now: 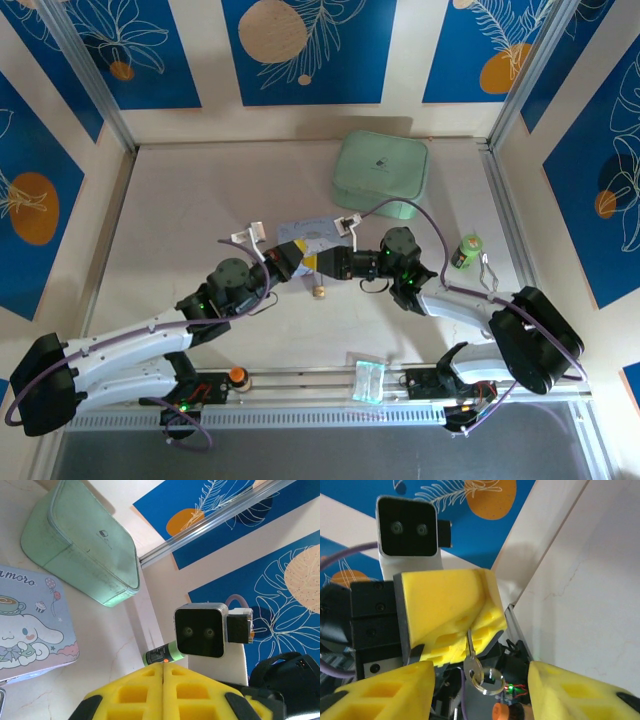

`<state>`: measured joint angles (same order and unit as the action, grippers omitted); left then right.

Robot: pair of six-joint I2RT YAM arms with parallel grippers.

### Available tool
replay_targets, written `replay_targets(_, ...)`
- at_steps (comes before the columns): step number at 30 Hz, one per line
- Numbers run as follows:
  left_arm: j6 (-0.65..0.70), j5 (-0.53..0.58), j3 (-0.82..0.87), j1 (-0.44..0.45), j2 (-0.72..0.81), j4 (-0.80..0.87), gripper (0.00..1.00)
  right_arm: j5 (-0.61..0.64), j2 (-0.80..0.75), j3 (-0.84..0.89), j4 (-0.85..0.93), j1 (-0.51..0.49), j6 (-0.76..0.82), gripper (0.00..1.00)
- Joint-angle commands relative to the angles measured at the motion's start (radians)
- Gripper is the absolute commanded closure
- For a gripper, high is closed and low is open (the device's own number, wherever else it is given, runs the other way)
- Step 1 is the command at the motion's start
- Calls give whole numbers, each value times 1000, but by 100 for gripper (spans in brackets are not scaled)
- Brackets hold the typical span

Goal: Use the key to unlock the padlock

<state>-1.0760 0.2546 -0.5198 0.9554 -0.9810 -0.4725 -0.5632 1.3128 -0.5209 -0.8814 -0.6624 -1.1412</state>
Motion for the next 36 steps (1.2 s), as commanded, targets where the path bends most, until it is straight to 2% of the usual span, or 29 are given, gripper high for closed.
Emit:
replay_targets(1, -38, 48, -10, -9, 11, -35, 100, 69, -16, 20, -99, 3, -42, 41)
replay_targets(5, -81, 114, 27, -9, -2, -166, 100, 123, 23, 16, -212, -11, -108, 46)
replay_targets(11, -87, 173, 30, -9, 4, -187, 100, 135, 118, -16, -338, -40, -174, 57)
replay_targets(20, -99, 186, 49, -9, 10, -201, 100, 157, 151, -42, -379, -77, -180, 65)
replay_targets(29, -94, 192, 52, -9, 33, -179, 100, 169, 149, -24, -395, -78, -181, 86)
replay_targets(36, -139, 184, 69, -9, 19, -179, 100, 180, 154, -25, -400, -77, -180, 85)
